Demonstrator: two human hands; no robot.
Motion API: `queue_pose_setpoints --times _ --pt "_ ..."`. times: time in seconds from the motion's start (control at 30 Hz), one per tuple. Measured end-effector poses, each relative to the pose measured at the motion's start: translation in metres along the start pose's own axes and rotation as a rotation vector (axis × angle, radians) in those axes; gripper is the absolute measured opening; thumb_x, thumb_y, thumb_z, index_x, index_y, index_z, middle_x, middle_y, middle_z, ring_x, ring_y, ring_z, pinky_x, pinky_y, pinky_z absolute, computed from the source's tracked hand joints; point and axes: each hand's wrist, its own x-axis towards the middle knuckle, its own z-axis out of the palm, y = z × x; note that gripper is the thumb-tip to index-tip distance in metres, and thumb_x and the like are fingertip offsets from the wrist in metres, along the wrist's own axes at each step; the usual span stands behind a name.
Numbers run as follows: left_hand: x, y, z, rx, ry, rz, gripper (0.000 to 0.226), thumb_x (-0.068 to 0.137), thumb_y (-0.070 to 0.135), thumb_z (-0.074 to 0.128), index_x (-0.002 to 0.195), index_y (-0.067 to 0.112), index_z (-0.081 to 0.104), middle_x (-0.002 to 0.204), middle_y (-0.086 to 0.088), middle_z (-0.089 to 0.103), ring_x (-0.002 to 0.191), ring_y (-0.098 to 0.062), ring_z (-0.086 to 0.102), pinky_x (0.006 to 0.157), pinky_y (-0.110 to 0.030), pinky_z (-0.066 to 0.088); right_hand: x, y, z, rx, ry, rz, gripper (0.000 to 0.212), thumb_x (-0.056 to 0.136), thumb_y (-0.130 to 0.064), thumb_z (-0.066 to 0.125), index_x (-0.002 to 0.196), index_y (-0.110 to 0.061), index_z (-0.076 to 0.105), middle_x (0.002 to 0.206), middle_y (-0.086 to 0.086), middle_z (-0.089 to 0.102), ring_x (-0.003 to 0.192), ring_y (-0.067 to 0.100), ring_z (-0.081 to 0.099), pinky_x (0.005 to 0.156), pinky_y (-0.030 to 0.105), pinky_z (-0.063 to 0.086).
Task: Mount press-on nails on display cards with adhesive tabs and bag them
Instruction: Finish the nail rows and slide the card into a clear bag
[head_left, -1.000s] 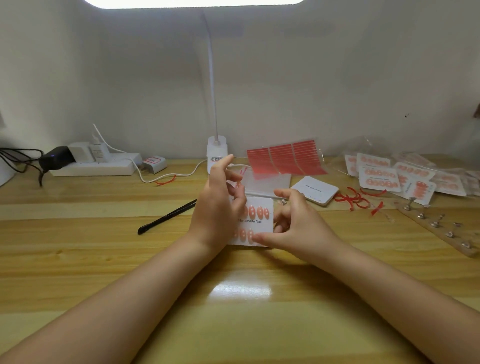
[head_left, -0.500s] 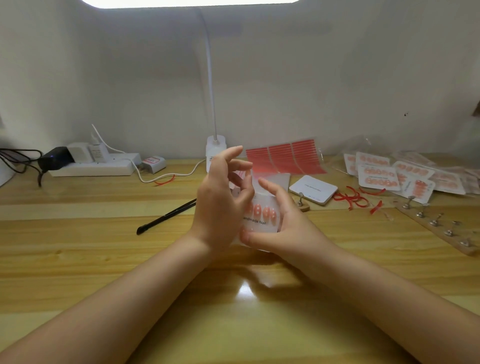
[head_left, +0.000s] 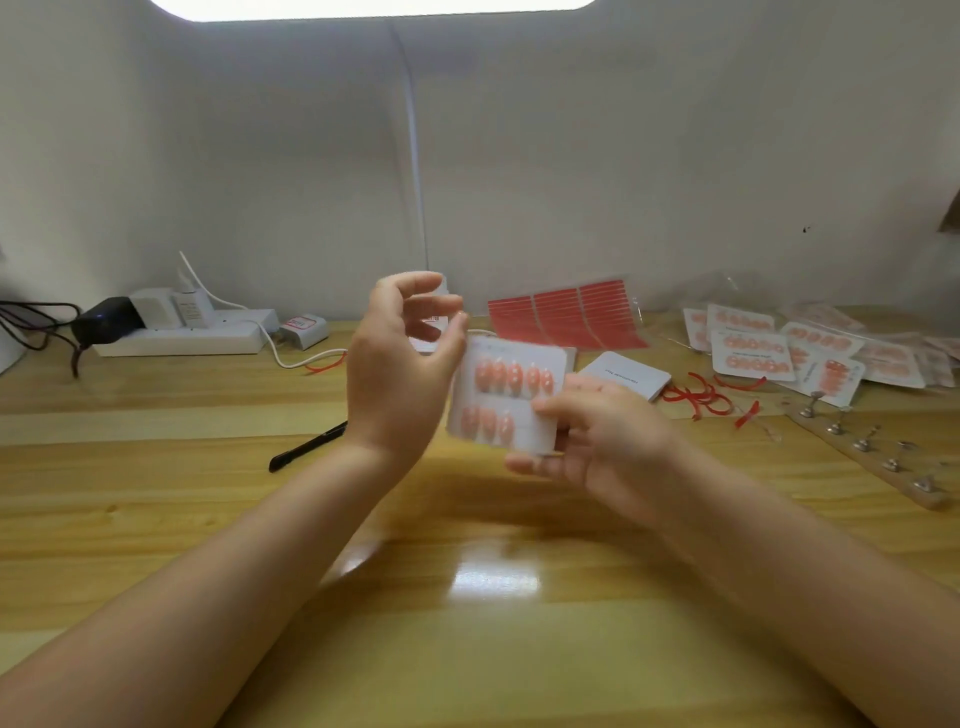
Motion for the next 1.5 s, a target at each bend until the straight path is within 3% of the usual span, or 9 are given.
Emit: queue_pose_setpoints --times 0.2,0.3,0.53,0.9,1.1,1.2,1.3,1.4,1.5 --pt "0.026 0.002 -0.019 -0.100 0.094 -0.162 0.022 0.090 0.017 0.068 0.108 0.019 0.056 0.095 0.005 0.070 0.087 -0.002 0.067 0.082 -0.031 0.057 0.001 -0.053 -0.032 0.144 0.368 -0.308 0.016 0.097 0.001 0.042 0.097 -0.004 0.057 0.101 0.017 0.066 0.076 0.022 0.073 0.058 0.031 0.058" --pt "0.023 0.004 -0.018 -0.144 0.071 -0.193 0.023 0.090 0.017 0.069 0.108 0.020 0.055 0.096 0.005 0.071 0.089 -0.001 0.067 0.084 -0.029 0.057 0.003 -0.056 -0.040 0.139 0.427 -0.344 0.017 0.096 0.002 0.043 0.094 -0.005 0.058 0.101 0.016 0.067 0.076 0.020 0.073 0.060 0.034 0.059" --pt "-0.001 0.019 -0.004 -0.093 -0.156 0.056 0.026 0.089 0.012 0.069 0.111 0.015 0.055 0.100 0.005 0.071 0.093 -0.007 0.068 0.076 -0.023 0.054 0.004 -0.045 -0.032 0.033 0.307 -0.257 0.014 0.097 0.000 0.044 0.101 -0.003 0.058 0.105 0.019 0.066 0.088 0.028 0.070 0.059 0.033 0.059" --pt "-0.019 0.026 0.006 0.012 -0.198 0.351 0.026 0.086 0.008 0.072 0.109 0.008 0.059 0.102 -0.002 0.071 0.097 -0.007 0.069 0.086 -0.035 0.056 -0.009 -0.042 -0.014 -0.066 0.146 -0.188 0.017 0.097 -0.001 0.045 0.108 0.004 0.058 0.103 0.022 0.067 0.083 0.027 0.073 0.062 0.034 0.059" --pt "-0.023 0.025 0.009 0.009 -0.205 0.453 0.027 0.085 0.007 0.073 0.109 0.002 0.062 0.104 -0.003 0.068 0.097 -0.016 0.071 0.081 -0.045 0.057 -0.012 -0.039 -0.008 -0.082 0.105 -0.146 0.020 0.100 -0.006 0.042 0.109 0.004 0.057 0.104 0.025 0.064 0.078 0.026 0.073 0.063 0.034 0.059" --pt "-0.017 0.019 0.006 0.061 -0.147 0.377 0.025 0.087 0.010 0.071 0.109 0.006 0.061 0.101 0.001 0.069 0.094 -0.013 0.069 0.083 -0.039 0.056 -0.010 -0.045 -0.014 -0.094 0.180 -0.182 0.017 0.100 -0.005 0.040 0.103 0.001 0.056 0.104 0.023 0.065 0.082 0.030 0.073 0.060 0.036 0.060" --pt "-0.012 0.004 0.003 0.195 -0.163 0.230 0.024 0.089 0.015 0.069 0.111 0.010 0.059 0.098 0.005 0.067 0.090 -0.013 0.064 0.079 -0.033 0.054 -0.005 -0.046 -0.024 -0.227 0.260 -0.140 0.015 0.097 0.001 0.041 0.098 0.000 0.056 0.096 0.020 0.067 0.072 0.028 0.073 0.054 0.034 0.060" --pt "-0.013 -0.016 0.004 0.397 -0.277 0.024 0.023 0.089 0.023 0.067 0.110 0.019 0.059 0.093 0.013 0.064 0.089 -0.015 0.060 0.078 -0.040 0.052 -0.003 -0.029 -0.022 -0.528 0.153 0.000 0.021 0.091 0.007 0.043 0.090 -0.009 0.057 0.089 0.013 0.070 0.069 0.021 0.071 0.050 0.029 0.056" --pt "-0.014 -0.032 0.005 0.537 -0.452 -0.161 0.023 0.087 0.027 0.064 0.109 0.028 0.058 0.086 0.019 0.060 0.090 -0.012 0.057 0.079 -0.036 0.050 -0.003 -0.006 -0.014 -0.864 0.095 0.103 0.017 0.090 -0.006 0.049 0.086 -0.021 0.053 0.074 0.002 0.071 0.056 0.012 0.070 0.043 0.022 0.050"
